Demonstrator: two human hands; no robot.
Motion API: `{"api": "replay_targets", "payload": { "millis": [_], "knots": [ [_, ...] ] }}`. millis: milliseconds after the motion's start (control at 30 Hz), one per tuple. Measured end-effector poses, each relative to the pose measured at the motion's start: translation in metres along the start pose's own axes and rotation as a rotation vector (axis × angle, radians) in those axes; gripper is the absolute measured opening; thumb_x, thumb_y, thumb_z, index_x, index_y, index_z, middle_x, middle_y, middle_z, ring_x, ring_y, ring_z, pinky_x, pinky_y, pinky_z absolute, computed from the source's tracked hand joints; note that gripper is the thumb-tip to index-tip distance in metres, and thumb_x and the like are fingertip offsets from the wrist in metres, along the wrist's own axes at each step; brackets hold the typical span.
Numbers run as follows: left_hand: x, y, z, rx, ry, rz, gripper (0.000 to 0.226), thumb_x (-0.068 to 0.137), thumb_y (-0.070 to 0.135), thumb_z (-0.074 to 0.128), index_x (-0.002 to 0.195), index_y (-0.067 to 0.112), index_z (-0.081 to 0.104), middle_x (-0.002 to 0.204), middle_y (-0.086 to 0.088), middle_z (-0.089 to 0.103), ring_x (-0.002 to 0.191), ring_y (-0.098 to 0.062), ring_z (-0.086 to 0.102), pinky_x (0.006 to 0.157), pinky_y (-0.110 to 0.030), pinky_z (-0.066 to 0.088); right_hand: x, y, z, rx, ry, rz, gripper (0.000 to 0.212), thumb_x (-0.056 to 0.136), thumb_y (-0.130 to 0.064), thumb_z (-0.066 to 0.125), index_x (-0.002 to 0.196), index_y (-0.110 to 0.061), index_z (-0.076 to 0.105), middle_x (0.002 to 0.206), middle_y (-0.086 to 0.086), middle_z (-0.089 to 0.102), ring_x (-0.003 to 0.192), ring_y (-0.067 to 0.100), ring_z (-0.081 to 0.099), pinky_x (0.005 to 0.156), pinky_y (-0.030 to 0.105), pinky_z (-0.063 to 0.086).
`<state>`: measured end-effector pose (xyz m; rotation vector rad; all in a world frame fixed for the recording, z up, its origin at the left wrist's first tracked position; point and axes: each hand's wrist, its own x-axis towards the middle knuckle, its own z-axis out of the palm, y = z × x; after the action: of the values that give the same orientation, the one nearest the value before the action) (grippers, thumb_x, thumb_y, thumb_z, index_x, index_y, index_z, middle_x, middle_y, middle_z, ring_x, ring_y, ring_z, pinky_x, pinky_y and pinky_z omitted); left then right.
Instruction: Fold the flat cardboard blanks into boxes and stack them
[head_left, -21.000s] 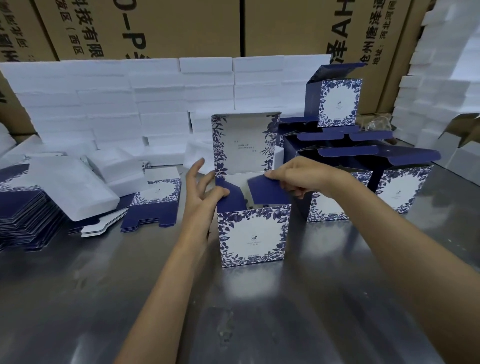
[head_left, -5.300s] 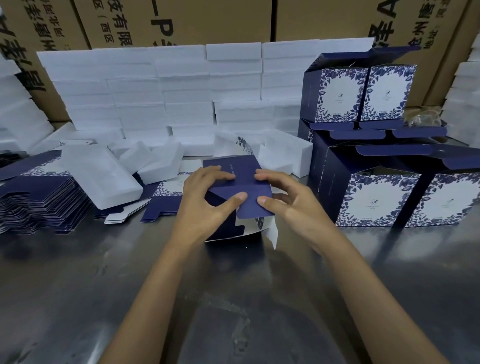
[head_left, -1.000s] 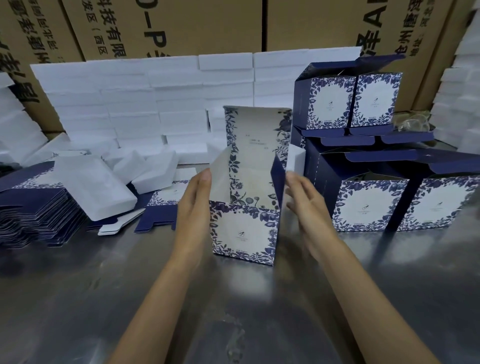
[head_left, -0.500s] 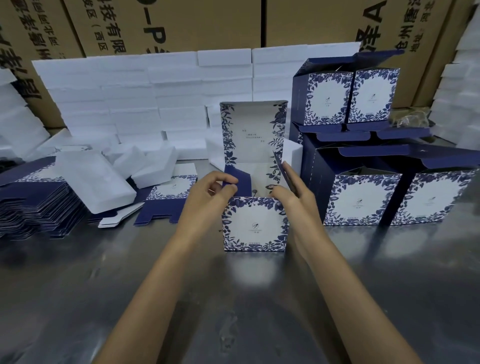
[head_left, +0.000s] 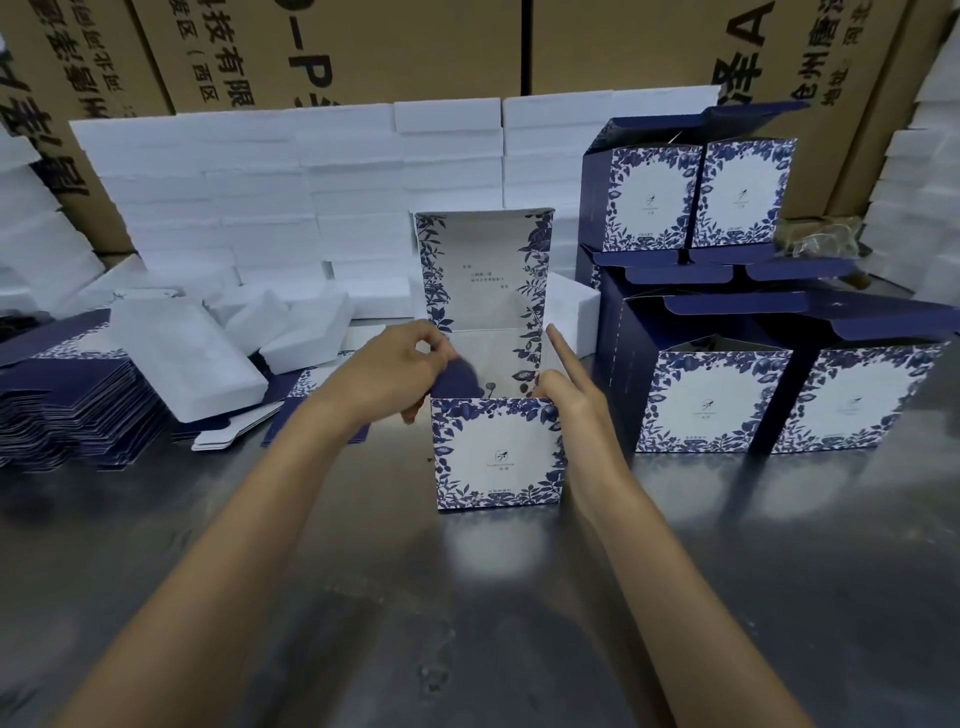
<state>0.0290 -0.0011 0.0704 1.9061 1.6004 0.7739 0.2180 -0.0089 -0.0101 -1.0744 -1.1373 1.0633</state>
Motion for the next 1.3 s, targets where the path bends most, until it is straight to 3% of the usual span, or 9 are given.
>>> {"api": "replay_targets", "payload": {
  "millis": [100, 267, 467, 633, 767, 867, 1000, 1100, 1300],
  "knots": [
    [0.001, -0.003, 0.004, 0.029, -0.020, 0.025, 0.026, 0.102, 0.018, 0.039, 0.095, 0.024, 0.063, 0.092, -0.021, 0.071, 0.040, -0.009, 0.052, 0.062, -0.028, 0.041, 0.000, 0.000, -0.001, -0.002, 0.002, -0.019, 0.068, 0.083, -0.024, 0.053, 0.146, -0.048, 0.048, 0.082, -0.043, 0.066, 0.075, -0.017, 0.063, 0.064, 0.009, 0.049],
    [0.008, -0.004, 0.003, -0.082, -0.012, 0.030, 0.014, 0.102, 0.030, 0.048, 0.099, 0.021, 0.059, 0.053, 0.005, 0.051, 0.041, -0.010, 0.042, 0.044, -0.017, 0.037, -0.001, -0.005, -0.004, -0.001, 0.009, -0.010, 0.062, 0.087, -0.023, 0.053, 0.145, -0.046, 0.051, 0.079, -0.042, 0.066, 0.062, -0.015, 0.058, 0.053, 0.003, 0.042],
    [0.010, -0.012, 0.019, -0.142, 0.074, 0.041, 0.020, 0.103, 0.025, 0.044, 0.093, 0.029, 0.061, 0.056, 0.015, 0.052, 0.040, -0.002, 0.038, 0.044, -0.018, 0.032, -0.002, -0.008, -0.007, 0.011, -0.018, -0.022, 0.071, 0.073, -0.033, 0.057, 0.142, -0.052, 0.051, 0.100, -0.048, 0.063, 0.082, -0.021, 0.060, 0.069, 0.014, 0.046],
    [0.012, -0.017, 0.031, -0.402, 0.231, 0.028, 0.007, 0.098, 0.028, 0.058, 0.103, 0.033, 0.057, 0.112, 0.003, 0.057, 0.093, -0.013, 0.059, 0.076, -0.027, 0.045, -0.002, -0.016, -0.018, 0.064, -0.142, 0.072, 0.070, 0.071, -0.048, 0.074, 0.137, -0.057, 0.054, 0.136, -0.026, 0.061, 0.111, -0.011, 0.062, 0.091, 0.020, 0.052],
    [0.003, -0.020, 0.051, -0.809, 0.229, -0.030, 0.014, 0.092, 0.029, 0.062, 0.104, 0.036, 0.061, 0.117, -0.006, 0.067, 0.098, -0.024, 0.068, 0.091, -0.043, 0.051, -0.002, -0.026, -0.031, 0.123, -0.245, 0.160, 0.088, 0.050, -0.088, 0.075, 0.131, -0.057, 0.059, 0.129, -0.034, 0.063, 0.096, -0.012, 0.064, 0.090, 0.028, 0.047],
    [-0.002, -0.023, 0.055, -0.858, 0.274, -0.017, 0.020, 0.083, 0.039, 0.063, 0.103, 0.040, 0.063, 0.114, -0.008, 0.071, 0.106, -0.029, 0.068, 0.102, -0.054, 0.048, -0.001, -0.029, -0.039, -0.069, -0.203, 0.163, 0.084, 0.060, -0.082, 0.076, 0.136, -0.049, 0.058, 0.136, -0.025, 0.061, 0.128, 0.001, 0.055, 0.105, 0.033, 0.043],
    [-0.004, -0.027, 0.056, -0.852, 0.275, 0.006, 0.022, 0.083, 0.042, 0.063, 0.105, 0.041, 0.062, 0.106, -0.001, 0.074, 0.103, -0.026, 0.070, 0.104, -0.057, 0.046, 0.003, -0.048, -0.048, -0.319, -0.221, 0.158, 0.050, 0.062, -0.071, 0.080, 0.090, -0.031, 0.068, 0.088, -0.019, 0.073, 0.083, 0.000, 0.068, 0.073, 0.026, 0.052],
    [-0.005, -0.029, 0.057, -0.841, 0.271, 0.020, 0.023, 0.083, 0.043, 0.064, 0.106, 0.040, 0.063, 0.106, 0.002, 0.074, 0.103, -0.022, 0.070, 0.105, -0.055, 0.045, 0.009, -0.060, -0.049, -0.521, -0.280, 0.146, 0.041, 0.087, -0.051, 0.073, 0.058, -0.026, 0.059, 0.049, -0.010, 0.052, 0.050, 0.012, 0.056, 0.053, 0.022, 0.045],
    [-0.004, -0.033, 0.058, -0.882, 0.249, 0.050, 0.016, 0.094, 0.029, 0.062, 0.110, 0.033, 0.063, 0.112, -0.004, 0.072, 0.098, -0.019, 0.069, 0.098, -0.046, 0.051, 0.016, -0.070, -0.047, -0.671, -0.364, 0.162, 0.047, 0.101, -0.025, 0.058, 0.061, -0.022, 0.034, 0.044, -0.008, 0.031, 0.042, 0.014, 0.027, 0.041, 0.021, 0.024]
  ]
}}
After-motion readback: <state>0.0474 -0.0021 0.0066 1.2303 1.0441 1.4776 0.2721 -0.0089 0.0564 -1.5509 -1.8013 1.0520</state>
